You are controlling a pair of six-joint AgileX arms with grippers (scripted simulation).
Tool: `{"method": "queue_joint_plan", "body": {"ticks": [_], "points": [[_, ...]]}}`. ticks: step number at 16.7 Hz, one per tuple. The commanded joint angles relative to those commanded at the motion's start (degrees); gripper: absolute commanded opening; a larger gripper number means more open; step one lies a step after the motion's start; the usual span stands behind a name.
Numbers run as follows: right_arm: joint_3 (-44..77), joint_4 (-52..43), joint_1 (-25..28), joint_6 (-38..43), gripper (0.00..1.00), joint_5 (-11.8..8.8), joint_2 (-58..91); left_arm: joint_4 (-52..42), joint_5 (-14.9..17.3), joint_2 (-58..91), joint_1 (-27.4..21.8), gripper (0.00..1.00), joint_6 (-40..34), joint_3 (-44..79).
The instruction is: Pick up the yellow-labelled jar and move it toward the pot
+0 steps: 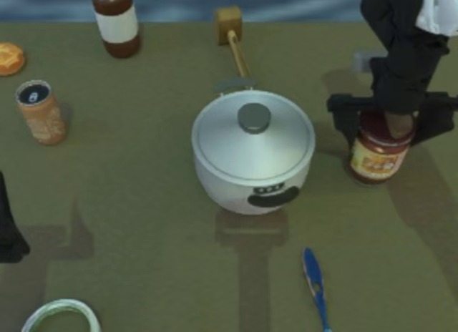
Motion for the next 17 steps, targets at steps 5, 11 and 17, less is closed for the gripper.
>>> {"method": "queue_joint_plan", "body": {"ticks": [5, 11, 17], "points": [[0.0, 0.0, 0.0, 0.0, 0.30, 0.0, 0.0, 0.0, 0.0, 0.0, 0.0, 1.00, 0.0, 0.0], [0.0, 0.0, 0.0, 0.0, 0.75, 0.0, 0.0, 0.0, 0.0, 0.0, 0.0, 1.00, 0.0, 0.0], [0.0, 0.0, 0.0, 0.0, 1.00, 0.0, 0.0, 0.0, 0.0, 0.0, 0.0, 1.00, 0.0, 0.0]]}}
